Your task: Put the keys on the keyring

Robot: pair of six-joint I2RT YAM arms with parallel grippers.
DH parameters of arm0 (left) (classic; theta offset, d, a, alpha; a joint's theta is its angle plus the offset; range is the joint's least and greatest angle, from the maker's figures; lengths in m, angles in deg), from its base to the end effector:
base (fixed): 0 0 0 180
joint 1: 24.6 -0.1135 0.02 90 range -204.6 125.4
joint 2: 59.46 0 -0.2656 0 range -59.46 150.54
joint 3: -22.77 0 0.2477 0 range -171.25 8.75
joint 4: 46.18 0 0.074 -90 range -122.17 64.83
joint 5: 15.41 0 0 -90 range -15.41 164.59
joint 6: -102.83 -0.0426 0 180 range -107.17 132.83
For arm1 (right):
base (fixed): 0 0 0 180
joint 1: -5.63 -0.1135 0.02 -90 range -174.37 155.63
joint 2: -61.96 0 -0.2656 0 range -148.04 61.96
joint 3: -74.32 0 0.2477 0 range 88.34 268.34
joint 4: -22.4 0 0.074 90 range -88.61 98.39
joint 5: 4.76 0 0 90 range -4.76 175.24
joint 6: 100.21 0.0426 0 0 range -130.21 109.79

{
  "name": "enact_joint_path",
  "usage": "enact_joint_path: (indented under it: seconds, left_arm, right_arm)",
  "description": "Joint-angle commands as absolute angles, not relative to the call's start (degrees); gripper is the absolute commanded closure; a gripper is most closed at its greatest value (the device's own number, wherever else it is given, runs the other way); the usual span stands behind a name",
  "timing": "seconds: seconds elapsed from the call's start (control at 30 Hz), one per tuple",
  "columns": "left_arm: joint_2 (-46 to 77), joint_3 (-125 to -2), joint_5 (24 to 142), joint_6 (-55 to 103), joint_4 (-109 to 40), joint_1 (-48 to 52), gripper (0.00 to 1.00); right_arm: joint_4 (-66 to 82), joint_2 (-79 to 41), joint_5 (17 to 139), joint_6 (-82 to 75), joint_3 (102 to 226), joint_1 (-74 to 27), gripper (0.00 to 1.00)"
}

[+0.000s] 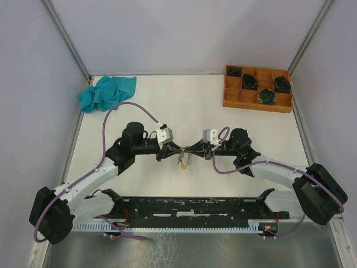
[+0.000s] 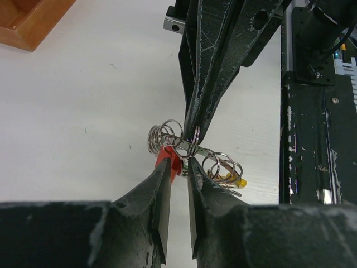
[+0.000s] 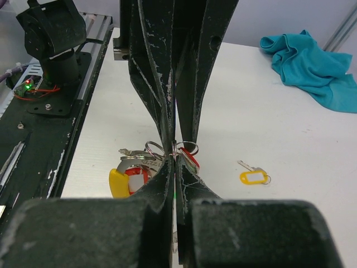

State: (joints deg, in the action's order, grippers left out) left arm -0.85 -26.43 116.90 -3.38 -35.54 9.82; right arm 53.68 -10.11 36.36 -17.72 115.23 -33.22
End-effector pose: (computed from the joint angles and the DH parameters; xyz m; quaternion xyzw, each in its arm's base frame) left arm 0.1695 -0.1509 0.2636 0.5138 0.6023 -0.3766 0.4811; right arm 0.1763 0.1832 0.2382 -0.5223 0.4759 0.4554 0.5415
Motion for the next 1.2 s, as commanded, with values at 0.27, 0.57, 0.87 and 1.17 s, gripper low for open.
enact_joint_path:
  seconds: [0.27, 0.57, 0.87, 1.17]
  left_arm:
    - [0.37, -28.00, 118.75, -4.89, -38.11, 9.61, 0.76]
    - [0.75, -27.95, 119.92, -4.42, -38.14, 9.68, 0.96]
    - [1.37, -27.77, 120.43, -5.31, -36.61, 10.84, 0.97]
    - [-0.59, -27.40, 118.44, -5.63, -36.90, 12.21, 0.88]
  right_arm:
    - [57.31, -7.88, 33.76, -15.95, 118.57, -33.04, 0.99]
    - [59.88, -7.66, 36.03, -14.47, 118.09, -33.09, 0.99]
    - [67.58, -8.24, 41.82, -11.10, 117.00, -33.01, 0.99]
    - [70.25, -11.50, 41.86, -10.05, 116.55, -33.08, 0.99]
